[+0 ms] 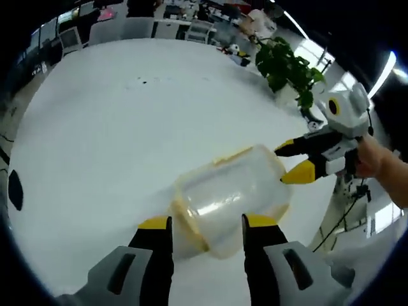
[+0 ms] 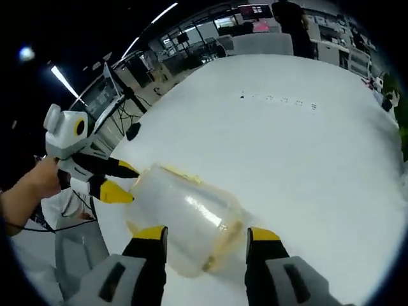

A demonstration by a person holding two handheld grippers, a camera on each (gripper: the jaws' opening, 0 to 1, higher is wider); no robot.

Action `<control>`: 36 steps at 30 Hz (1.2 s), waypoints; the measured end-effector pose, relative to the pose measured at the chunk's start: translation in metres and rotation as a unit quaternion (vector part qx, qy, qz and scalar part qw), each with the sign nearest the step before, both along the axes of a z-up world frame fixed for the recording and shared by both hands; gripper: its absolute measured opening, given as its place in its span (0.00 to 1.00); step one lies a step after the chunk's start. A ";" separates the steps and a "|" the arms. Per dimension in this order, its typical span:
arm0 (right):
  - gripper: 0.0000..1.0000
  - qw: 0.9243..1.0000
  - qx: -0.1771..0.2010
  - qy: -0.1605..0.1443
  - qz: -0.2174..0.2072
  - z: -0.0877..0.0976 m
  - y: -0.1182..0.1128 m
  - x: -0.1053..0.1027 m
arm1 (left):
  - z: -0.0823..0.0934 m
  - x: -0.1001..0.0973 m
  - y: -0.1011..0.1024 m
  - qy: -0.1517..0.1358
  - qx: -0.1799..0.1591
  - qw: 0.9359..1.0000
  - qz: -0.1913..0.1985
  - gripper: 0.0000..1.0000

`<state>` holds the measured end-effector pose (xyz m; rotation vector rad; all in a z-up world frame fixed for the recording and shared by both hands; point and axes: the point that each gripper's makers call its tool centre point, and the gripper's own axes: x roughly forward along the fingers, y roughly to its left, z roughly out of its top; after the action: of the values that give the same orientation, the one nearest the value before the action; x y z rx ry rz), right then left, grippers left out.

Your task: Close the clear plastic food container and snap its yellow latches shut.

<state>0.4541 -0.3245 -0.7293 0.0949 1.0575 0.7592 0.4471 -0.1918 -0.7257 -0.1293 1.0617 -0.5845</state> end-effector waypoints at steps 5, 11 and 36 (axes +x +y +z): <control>0.47 1.000 0.004 0.016 -0.023 -0.007 0.001 0.000 | -0.005 -0.004 -0.001 0.013 0.007 1.000 0.007 0.38; 0.43 0.999 -0.009 0.019 -0.025 -0.012 0.002 -0.002 | -0.011 -0.004 -0.002 0.017 0.003 1.000 0.012 0.35; 0.37 0.998 0.000 0.028 -0.051 -0.016 0.007 -0.004 | -0.012 -0.004 -0.007 0.015 -0.006 1.000 0.013 0.30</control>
<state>0.4504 -0.3176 -0.7450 0.1696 1.0979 0.6665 0.4430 -0.1986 -0.7381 -0.1629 1.0849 -0.5678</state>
